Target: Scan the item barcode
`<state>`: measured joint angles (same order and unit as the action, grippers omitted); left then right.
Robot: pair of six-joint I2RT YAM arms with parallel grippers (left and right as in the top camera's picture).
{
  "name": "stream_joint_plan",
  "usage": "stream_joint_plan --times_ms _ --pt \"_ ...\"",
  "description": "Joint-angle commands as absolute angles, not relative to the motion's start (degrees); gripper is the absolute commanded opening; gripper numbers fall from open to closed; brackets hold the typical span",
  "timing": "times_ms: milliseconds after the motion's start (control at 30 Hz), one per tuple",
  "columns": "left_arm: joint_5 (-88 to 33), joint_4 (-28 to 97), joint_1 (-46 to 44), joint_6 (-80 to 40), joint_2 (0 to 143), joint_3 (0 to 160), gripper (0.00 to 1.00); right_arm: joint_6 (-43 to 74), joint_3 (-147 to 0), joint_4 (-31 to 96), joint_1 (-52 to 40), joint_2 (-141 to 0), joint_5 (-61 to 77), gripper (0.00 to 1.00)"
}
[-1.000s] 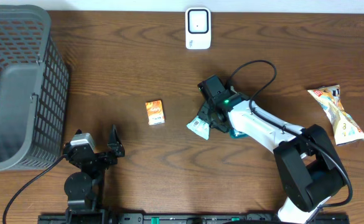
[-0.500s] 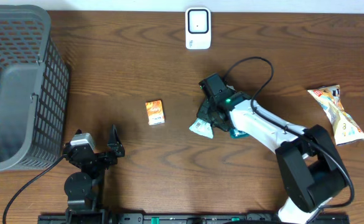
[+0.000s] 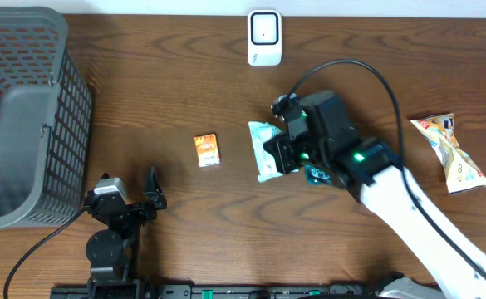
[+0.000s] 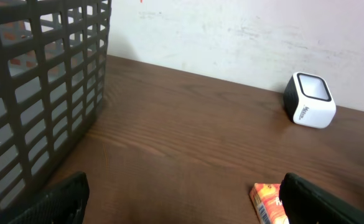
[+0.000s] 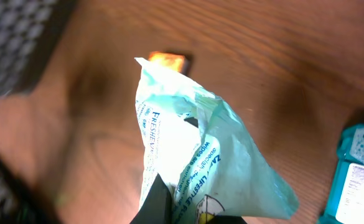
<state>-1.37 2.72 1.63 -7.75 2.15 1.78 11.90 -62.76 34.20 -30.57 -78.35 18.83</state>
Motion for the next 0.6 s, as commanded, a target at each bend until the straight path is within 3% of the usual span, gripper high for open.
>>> stream_joint_plan --times_ms 0,567 --pt "-1.06 3.95 1.76 -8.25 2.11 0.23 0.98 3.07 -62.92 36.32 -30.37 -72.29 22.98 0.01" --pt "-1.06 3.95 1.76 -8.25 2.11 0.23 0.98 5.26 -62.92 42.30 -30.41 -54.63 24.84 0.02"
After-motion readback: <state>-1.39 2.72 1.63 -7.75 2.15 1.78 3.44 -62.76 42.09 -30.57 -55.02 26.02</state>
